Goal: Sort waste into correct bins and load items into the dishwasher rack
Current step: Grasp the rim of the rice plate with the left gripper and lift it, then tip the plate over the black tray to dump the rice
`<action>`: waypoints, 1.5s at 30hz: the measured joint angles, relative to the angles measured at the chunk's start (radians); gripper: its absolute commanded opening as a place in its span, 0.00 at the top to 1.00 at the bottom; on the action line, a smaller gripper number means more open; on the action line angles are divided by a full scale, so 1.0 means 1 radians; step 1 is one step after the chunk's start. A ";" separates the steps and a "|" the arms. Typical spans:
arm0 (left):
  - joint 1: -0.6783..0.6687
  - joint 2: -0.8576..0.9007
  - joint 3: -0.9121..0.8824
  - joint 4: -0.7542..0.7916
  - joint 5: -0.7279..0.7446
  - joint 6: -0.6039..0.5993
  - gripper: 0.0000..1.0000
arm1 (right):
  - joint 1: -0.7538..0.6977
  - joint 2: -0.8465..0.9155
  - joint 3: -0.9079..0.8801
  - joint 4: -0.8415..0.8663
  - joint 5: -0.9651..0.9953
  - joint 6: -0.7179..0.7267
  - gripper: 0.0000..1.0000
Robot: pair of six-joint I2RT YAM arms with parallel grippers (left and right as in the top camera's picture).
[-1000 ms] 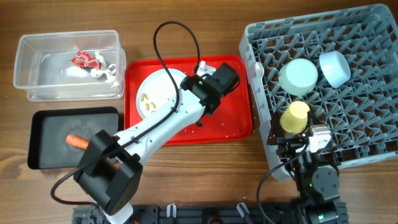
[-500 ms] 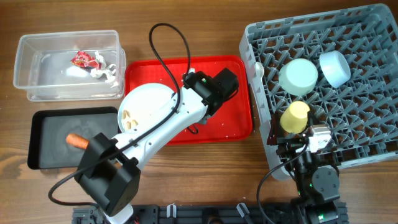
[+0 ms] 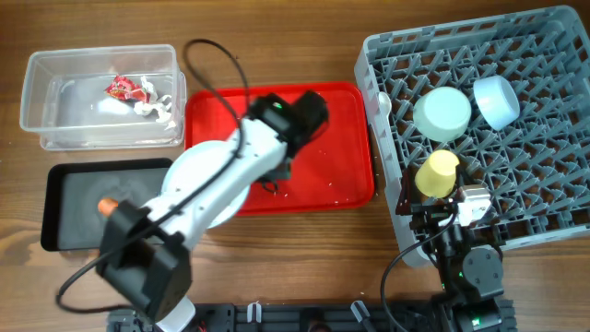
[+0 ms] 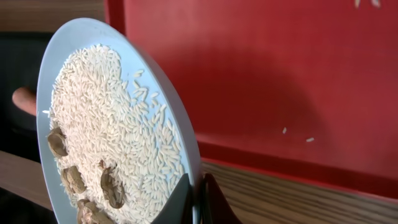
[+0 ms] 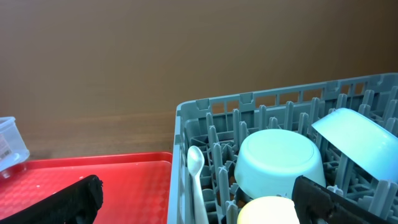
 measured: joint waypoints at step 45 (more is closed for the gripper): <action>1.196 -0.455 -0.292 0.262 0.953 0.608 0.96 | 0.000 0.000 0.000 0.000 0.000 0.000 0.00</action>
